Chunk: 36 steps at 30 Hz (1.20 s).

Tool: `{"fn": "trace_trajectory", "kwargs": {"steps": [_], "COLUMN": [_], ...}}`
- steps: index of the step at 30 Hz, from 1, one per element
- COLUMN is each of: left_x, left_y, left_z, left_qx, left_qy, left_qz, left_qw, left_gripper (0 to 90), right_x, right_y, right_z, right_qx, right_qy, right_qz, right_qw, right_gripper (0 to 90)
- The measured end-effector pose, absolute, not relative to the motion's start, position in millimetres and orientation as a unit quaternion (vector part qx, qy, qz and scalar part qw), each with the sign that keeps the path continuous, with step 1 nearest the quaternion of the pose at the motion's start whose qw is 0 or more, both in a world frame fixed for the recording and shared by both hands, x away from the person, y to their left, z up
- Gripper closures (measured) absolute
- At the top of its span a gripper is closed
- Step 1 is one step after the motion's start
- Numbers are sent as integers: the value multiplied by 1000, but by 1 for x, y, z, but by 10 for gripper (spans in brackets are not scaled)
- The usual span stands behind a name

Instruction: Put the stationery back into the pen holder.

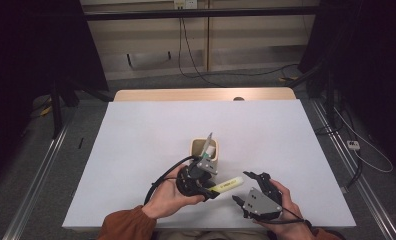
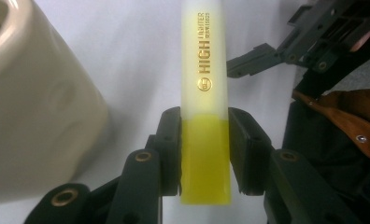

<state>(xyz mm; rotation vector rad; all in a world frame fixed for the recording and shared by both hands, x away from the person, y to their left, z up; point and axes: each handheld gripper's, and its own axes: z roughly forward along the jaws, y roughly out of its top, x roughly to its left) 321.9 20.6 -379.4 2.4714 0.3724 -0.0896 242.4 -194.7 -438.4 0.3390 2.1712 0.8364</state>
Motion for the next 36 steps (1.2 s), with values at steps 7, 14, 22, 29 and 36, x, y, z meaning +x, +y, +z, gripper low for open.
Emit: {"fn": "trace_trajectory", "kwargs": {"steps": [7,14,22,29,36], "left_x": [326,330,330,329,330], "left_y": [16,12,7,2,3], "left_z": [-385,-386,-384,-384,-385], "left_qx": [942,944,946,946,946], "left_qy": [147,145,141,137,134], "left_qz": [-42,-46,-49,-52,-56], "left_qw": [300,293,289,289,288], "left_gripper": [672,672,672,672,672], "right_x": [238,236,232,231,227], "right_y": [-186,-179,-172,-168,-162], "right_z": [-438,-441,-444,-446,-450], "right_qx": [90,45,3,-18,-63], "right_qy": [852,844,837,833,833], "right_qz": [287,244,217,213,195], "right_qw": [430,475,502,510,514], "right_gripper": [312,365,447,493,577]}}
